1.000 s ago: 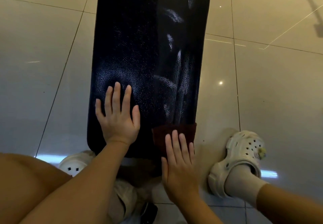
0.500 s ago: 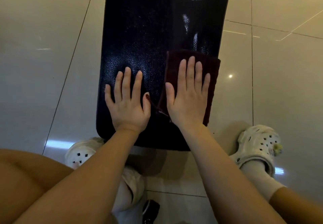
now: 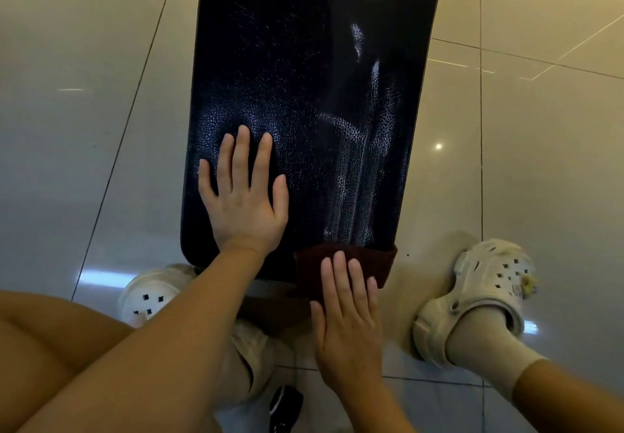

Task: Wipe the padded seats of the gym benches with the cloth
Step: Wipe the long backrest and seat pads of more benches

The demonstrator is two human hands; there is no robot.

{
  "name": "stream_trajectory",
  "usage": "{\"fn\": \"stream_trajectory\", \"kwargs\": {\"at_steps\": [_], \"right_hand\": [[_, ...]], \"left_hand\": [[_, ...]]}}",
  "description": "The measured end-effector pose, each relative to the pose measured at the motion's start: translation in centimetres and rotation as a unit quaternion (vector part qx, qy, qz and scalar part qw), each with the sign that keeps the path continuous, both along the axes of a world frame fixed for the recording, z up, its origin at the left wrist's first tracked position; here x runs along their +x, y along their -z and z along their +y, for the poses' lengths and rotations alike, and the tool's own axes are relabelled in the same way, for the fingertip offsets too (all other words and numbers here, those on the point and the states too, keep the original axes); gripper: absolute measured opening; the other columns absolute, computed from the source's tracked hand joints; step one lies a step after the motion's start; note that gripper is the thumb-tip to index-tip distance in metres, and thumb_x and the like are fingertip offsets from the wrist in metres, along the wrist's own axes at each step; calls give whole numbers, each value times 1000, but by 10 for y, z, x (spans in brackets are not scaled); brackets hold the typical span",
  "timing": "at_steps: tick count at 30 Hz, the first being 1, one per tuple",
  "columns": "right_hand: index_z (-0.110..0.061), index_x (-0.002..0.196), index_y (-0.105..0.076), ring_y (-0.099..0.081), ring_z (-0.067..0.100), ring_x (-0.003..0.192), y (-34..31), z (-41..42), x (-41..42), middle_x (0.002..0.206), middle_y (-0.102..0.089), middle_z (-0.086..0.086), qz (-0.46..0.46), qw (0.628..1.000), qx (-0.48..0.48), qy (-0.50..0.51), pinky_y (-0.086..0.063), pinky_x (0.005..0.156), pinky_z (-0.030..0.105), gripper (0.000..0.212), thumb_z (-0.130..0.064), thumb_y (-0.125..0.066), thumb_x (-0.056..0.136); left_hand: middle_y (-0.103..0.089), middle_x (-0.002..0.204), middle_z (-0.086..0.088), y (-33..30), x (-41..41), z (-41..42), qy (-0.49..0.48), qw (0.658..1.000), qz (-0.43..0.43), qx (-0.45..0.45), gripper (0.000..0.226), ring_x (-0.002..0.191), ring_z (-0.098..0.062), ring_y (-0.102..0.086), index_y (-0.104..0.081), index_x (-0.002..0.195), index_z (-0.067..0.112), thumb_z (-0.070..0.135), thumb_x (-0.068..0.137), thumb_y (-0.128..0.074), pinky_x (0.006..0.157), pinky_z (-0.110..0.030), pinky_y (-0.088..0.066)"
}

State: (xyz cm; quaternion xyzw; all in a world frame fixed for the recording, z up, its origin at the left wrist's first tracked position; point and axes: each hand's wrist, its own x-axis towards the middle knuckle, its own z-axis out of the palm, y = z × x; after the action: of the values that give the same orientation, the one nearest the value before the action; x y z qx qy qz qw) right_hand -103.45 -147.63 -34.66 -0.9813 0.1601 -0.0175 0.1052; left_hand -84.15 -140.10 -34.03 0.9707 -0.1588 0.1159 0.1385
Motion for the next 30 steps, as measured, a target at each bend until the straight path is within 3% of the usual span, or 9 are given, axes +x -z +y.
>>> {"fn": "stream_trajectory", "kwargs": {"at_steps": [8,16,20,30], "right_hand": [[-12,153,-18,-13,23,150,-20,-35,99,161,-19,9,-55,997,-17,44,-5,122,40,59,-39,-29,102],[-11,151,-24,-11,19,150,3,-9,20,157,-25,9,-28,997,-23,64,-7,122,39,54,-38,-19,105],[-10,150,-28,-15,20,149,-3,-16,31,157,-25,9,-36,997,-10,64,-10,121,41,54,-36,-24,103],[-13,156,-9,-3,22,151,-52,-99,199,164,-7,7,-50,997,-48,18,5,121,40,62,-42,-20,102]], "left_hand": [[-25,160,-7,0,0,0,4,1000,-5,2,55,147,-25,-20,-26,152,24,42,100,-30,117,-52,-11],[-25,160,-7,-2,0,1,3,1000,5,-6,55,147,-25,-19,-26,152,24,42,99,-30,118,-52,-11],[-25,159,-7,0,-1,1,4,1000,-2,0,55,147,-25,-20,-28,152,24,41,100,-31,117,-51,-11],[-28,158,-9,2,0,1,2,1000,-21,5,55,146,-26,-23,-27,151,23,40,99,-32,117,-52,-14]]}}
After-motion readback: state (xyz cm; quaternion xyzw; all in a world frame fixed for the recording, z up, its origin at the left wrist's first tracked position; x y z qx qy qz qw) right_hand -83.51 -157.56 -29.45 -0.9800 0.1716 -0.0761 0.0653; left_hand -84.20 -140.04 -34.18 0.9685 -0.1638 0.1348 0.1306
